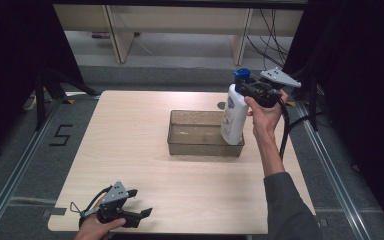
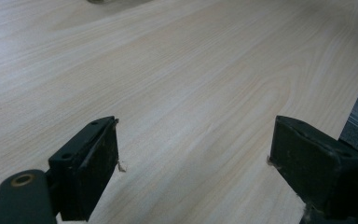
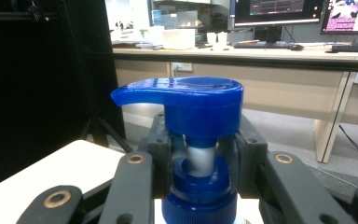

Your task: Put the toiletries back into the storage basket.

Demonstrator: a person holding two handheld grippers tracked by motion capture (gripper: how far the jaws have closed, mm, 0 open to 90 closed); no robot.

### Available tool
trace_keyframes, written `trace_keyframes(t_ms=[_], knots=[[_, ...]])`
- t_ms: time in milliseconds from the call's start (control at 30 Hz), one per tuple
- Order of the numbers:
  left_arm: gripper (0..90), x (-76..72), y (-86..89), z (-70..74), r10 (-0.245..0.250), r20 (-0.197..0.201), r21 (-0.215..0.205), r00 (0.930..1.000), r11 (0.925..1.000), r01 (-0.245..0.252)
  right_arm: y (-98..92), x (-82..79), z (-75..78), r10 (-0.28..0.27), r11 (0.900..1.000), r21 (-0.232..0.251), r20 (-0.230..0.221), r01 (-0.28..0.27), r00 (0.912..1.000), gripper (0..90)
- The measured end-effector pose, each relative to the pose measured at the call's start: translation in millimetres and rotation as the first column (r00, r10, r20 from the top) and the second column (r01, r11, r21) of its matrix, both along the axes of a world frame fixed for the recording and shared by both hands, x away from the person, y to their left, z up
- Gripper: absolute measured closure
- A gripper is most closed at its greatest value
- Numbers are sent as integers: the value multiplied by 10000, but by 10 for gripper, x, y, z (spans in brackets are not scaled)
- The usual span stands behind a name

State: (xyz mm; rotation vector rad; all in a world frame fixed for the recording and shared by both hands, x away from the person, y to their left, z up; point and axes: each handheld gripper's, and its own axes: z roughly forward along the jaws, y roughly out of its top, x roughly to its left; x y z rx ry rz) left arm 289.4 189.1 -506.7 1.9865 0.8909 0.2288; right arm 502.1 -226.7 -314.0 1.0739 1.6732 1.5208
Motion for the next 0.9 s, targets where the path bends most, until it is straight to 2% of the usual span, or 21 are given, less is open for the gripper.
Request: trace_keyframes(t_ms=[33, 67, 167, 267, 300, 367, 433, 467, 500, 600, 667, 800, 900], knots=[[148, 9, 11, 8, -119, -99, 84, 9999, 9999, 120, -14, 2, -14, 59, 10000, -57, 53, -59, 10000, 662], [148, 8, 10, 8, -100, -100, 62, 9999, 9999, 100, -15, -1, -36, 45, 10000, 81, 37, -45, 10000, 662], [148, 0, -1, 6, 12, -52, 22, 10000, 10000, -12, -31, -2, -80, 78, 10000, -16, -110, -78, 9999, 662], [148, 2, 1, 8, -51, -83, 25, 10000, 10000, 51, -31, -6, -118, 37, 10000, 53, -100, -37, 9999, 662], [148, -3, -4, 3, 64, -7, 37, 10000, 10000, -64, -39, 0, -131, 99, 9999, 39, -87, -99, 9999, 662], [149, 10, 9, -2, -51, -65, 87, 10000, 9999, 52, -38, -1, -146, 38, 9999, 155, -91, -37, 10000, 662], [148, 10, 5, -18, 118, -17, 43, 9999, 9999, -118, -50, -4, -171, 16, 9999, 144, -186, -14, 9998, 662], [149, 14, 21, -15, 77, 14, 184, 10000, 9998, -77, -47, -11, -193, -34, 9999, 136, -270, 38, 9996, 662], [148, 10, 17, -9, 80, -53, 23, 10000, 10000, -80, -52, -1, -204, 43, 9999, 128, -205, -41, 9998, 662], [148, 10, 23, 12, 51, -72, 158, 10000, 9999, -50, -59, -2, -233, -38, 9999, 112, -308, 42, 9995, 661], [148, 10, 16, -8, 35, 49, 33, 10000, 10000, -35, -61, -3, -262, -63, 9999, 107, -315, 67, 9995, 662], [148, 7, 18, 7, 80, 15, 159, 10000, 9998, -80, -63, -2, -300, -55, 10000, 48, -312, 56, 9995, 661], [148, 12, 21, -3, 123, 68, 77, 9999, 9999, -123, -55, -7, -364, -15, 10000, 73, -412, 18, 9991, 661]])
